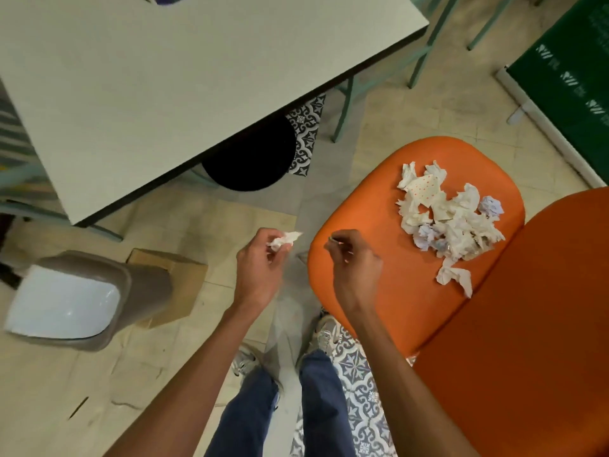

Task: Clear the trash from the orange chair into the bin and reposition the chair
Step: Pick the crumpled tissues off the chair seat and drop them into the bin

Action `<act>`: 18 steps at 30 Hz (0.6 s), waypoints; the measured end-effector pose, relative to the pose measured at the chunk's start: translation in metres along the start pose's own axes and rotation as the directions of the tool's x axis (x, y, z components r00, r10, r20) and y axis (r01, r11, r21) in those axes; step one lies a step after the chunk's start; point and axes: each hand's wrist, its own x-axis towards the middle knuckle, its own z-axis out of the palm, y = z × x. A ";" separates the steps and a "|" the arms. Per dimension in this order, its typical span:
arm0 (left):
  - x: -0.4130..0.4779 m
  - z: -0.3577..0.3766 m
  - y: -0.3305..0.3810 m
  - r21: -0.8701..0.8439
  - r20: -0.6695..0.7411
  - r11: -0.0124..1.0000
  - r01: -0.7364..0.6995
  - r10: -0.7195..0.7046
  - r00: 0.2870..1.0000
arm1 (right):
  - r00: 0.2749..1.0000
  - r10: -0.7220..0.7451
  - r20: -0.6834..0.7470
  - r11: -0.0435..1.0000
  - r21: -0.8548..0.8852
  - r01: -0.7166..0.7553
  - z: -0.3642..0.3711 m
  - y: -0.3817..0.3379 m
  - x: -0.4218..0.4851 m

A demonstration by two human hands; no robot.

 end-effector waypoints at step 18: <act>-0.119 -0.271 -0.146 -0.090 -0.491 0.982 0.168 -0.190 0.850 | 0.813 -0.280 0.511 0.948 0.016 0.317 0.199 -0.188 -0.146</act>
